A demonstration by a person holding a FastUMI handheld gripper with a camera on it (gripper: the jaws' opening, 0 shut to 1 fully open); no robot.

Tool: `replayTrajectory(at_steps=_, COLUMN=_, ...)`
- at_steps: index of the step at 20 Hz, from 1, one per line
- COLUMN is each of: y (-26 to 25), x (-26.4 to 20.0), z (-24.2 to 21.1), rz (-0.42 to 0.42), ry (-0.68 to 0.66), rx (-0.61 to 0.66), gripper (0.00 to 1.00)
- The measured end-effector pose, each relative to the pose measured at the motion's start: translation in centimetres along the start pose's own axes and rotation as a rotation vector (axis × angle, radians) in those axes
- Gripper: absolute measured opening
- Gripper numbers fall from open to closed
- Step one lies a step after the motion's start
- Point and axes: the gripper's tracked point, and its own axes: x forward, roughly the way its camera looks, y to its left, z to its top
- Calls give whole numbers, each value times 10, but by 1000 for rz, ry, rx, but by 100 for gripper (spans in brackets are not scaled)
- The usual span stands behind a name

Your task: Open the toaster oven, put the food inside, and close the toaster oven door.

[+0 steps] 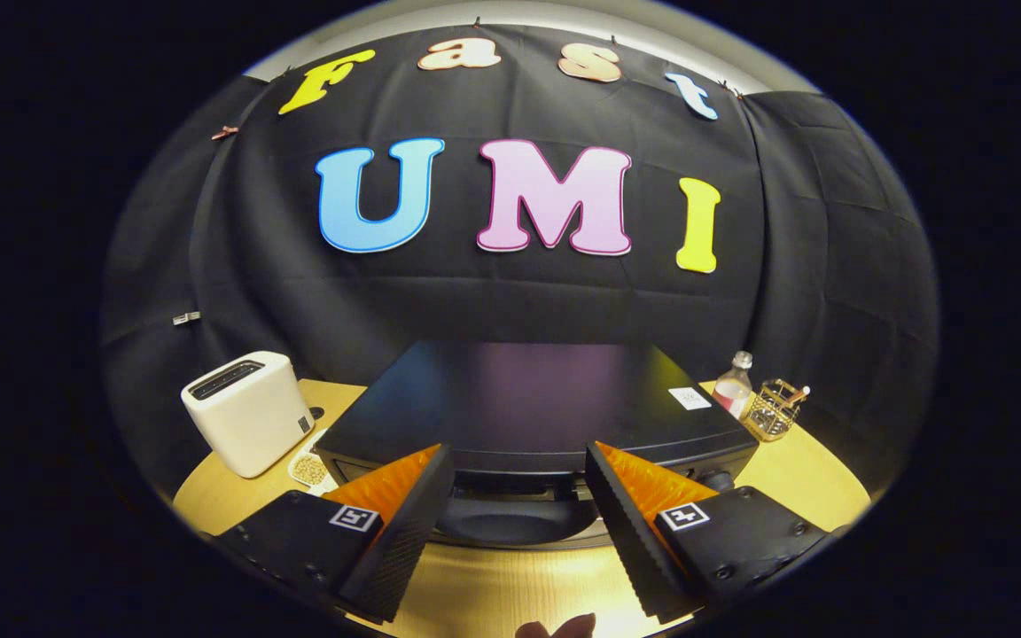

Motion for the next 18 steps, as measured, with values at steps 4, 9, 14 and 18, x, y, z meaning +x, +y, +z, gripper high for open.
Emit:
replayTrajectory(at_steps=4, y=1, x=-3, z=-11, rz=-5, ry=19, rx=22, gripper=99)
replayTrajectory(at_steps=9, y=1, x=-23, z=-25, rz=-15, ry=34, rx=24, gripper=99)
replayTrajectory(at_steps=14, y=2, x=-57, z=-62, rz=2, ry=91, rx=59, gripper=99)
replayTrajectory(at_steps=18, y=3, x=-76, z=-93, rz=6, ry=141, rx=38, gripper=98)
